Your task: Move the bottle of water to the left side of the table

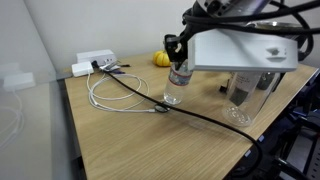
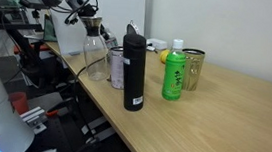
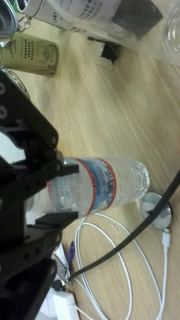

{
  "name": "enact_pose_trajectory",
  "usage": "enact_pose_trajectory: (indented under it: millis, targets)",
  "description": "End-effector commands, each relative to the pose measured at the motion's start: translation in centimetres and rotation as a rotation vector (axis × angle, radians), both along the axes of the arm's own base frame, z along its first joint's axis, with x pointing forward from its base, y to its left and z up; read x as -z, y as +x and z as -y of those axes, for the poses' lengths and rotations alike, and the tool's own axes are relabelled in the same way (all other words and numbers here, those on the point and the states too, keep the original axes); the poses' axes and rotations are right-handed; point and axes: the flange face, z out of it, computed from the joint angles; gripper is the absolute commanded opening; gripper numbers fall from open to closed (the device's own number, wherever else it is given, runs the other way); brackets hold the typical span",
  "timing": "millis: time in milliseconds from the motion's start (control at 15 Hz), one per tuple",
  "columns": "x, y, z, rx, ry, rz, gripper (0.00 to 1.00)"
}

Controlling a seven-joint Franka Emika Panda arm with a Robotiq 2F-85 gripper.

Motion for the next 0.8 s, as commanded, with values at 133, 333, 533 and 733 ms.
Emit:
enact_pose_trajectory:
  millis: [133, 333, 533, 733]
  targets:
    - [0.1, 1.2, 1.7, -0.002, -0.025, 0.023, 0.83]
    - [-0.2, 1.8, 2.9, 0.005, -0.035, 0.040, 1.00]
    - [-1.4, 2.4, 4.4, 0.033, -0.021, 0.041, 1.00]
    - [-4.2, 3.0, 7.3, 0.069, 0.015, 0.051, 1.00]
